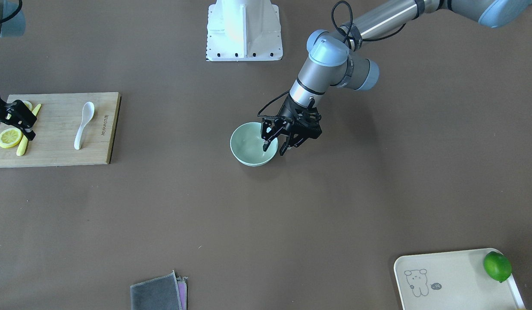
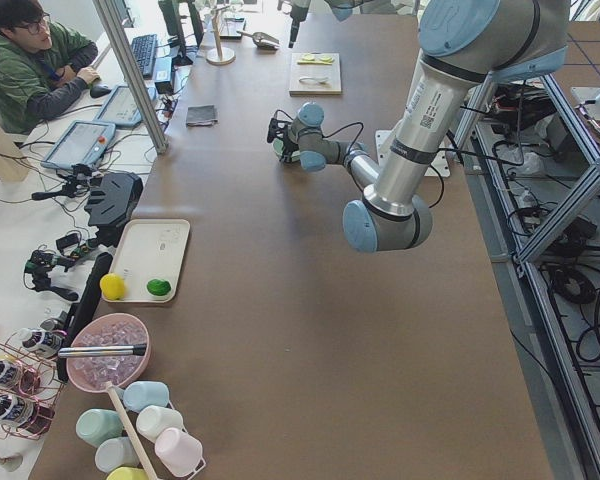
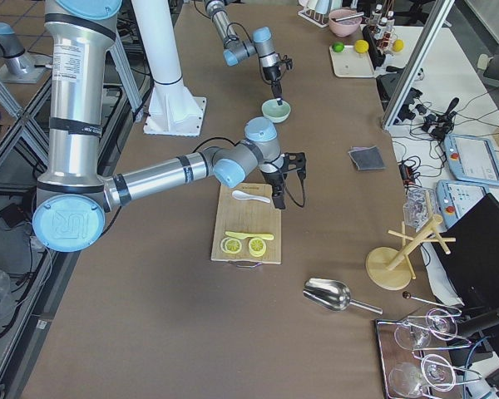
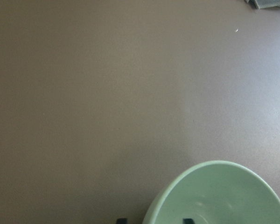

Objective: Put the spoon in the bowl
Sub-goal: 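Withdraw the left arm while the right gripper moves toward the cutting board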

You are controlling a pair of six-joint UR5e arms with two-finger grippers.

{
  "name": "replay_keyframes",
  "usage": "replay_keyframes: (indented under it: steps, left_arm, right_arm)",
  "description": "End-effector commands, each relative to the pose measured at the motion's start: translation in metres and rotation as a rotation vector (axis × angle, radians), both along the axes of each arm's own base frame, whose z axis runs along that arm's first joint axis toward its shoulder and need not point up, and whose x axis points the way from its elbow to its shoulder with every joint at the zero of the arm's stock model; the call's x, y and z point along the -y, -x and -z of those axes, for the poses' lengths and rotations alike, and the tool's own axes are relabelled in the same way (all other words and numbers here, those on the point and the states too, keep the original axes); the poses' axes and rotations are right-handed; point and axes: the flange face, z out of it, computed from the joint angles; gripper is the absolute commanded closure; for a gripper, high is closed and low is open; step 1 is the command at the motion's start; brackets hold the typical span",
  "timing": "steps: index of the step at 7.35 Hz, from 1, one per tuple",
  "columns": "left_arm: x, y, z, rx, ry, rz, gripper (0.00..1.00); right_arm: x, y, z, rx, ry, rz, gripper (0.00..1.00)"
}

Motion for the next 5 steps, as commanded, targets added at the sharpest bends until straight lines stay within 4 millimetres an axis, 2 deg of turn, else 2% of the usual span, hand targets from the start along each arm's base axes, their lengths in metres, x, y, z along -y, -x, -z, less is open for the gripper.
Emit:
replay_keyframes:
  steps: [1,2,3,4,5]
  left_arm:
    - [0.005,0.087,0.029,0.093,0.027,-0.028,0.02]
    - [0.020,0.142,0.036,0.191,0.053,-0.038,0.02]
    - [0.028,0.192,0.012,0.280,0.016,-0.053,0.02]
    - [0.041,0.255,-0.030,0.321,-0.007,-0.118,0.02]
    - [0.054,0.322,-0.075,0.352,-0.046,-0.192,0.02]
  right_arm:
    - [0.003,0.003,0.006,0.011,0.000,-0.010,0.00]
    - [0.005,0.011,0.014,0.039,0.035,-0.049,0.01]
    - [0.001,0.031,0.028,0.062,0.058,-0.090,0.00]
    - [-0.006,0.050,0.033,0.050,0.047,-0.099,0.00]
    - [-0.014,0.060,0.040,0.040,0.023,-0.099,0.00]
